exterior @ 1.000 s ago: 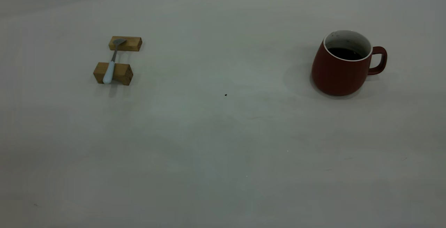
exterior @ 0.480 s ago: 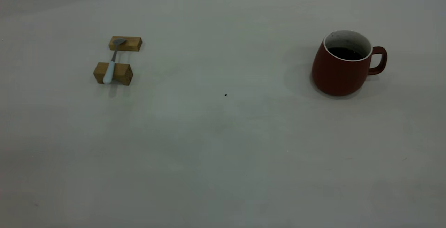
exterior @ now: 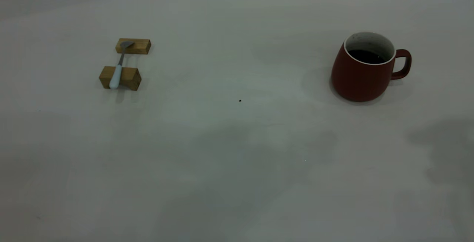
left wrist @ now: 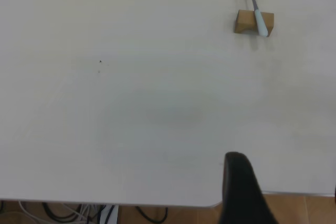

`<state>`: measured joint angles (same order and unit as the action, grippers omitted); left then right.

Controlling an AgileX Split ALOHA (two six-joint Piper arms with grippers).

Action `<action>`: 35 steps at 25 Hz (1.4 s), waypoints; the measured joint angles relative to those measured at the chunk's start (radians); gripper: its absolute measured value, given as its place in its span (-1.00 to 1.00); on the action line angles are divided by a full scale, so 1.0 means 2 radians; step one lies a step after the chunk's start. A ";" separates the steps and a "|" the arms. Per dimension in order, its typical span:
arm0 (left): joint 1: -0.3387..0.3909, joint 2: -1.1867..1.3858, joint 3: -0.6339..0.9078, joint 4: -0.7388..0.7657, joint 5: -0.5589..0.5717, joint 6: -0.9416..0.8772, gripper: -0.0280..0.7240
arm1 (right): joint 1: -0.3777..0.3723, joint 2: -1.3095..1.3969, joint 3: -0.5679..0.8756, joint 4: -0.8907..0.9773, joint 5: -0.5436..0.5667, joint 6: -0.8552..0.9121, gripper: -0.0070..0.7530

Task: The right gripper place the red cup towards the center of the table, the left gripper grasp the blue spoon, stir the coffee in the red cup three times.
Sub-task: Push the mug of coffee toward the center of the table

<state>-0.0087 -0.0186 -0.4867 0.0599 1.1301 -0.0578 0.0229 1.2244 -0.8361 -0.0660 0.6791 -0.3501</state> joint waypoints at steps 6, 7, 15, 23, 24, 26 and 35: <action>0.000 0.000 0.000 0.000 0.000 0.000 0.39 | 0.000 0.178 -0.072 -0.002 -0.028 -0.156 0.86; 0.000 0.000 0.000 0.000 0.000 0.000 0.39 | 0.001 0.201 -0.083 -0.003 -0.030 -0.175 0.86; 0.000 0.000 0.000 0.000 0.000 0.000 0.39 | 0.009 0.344 -0.152 -0.003 -0.049 -0.299 0.84; 0.000 0.000 0.000 0.000 0.000 0.000 0.39 | 0.018 0.437 -0.191 -0.003 -0.079 -0.388 0.82; 0.000 0.000 0.000 0.000 0.000 0.000 0.39 | 0.019 0.448 -0.195 -0.003 -0.082 -0.394 0.82; 0.000 0.000 0.000 0.000 0.000 0.000 0.39 | 0.024 0.467 -0.208 -0.003 -0.086 -0.406 0.82; 0.000 0.000 0.000 0.000 0.000 0.000 0.39 | 0.042 0.521 -0.260 -0.004 -0.094 -0.458 0.79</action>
<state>-0.0087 -0.0186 -0.4867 0.0599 1.1301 -0.0578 0.1061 2.2665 -1.3569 -0.0739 0.4916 -1.2662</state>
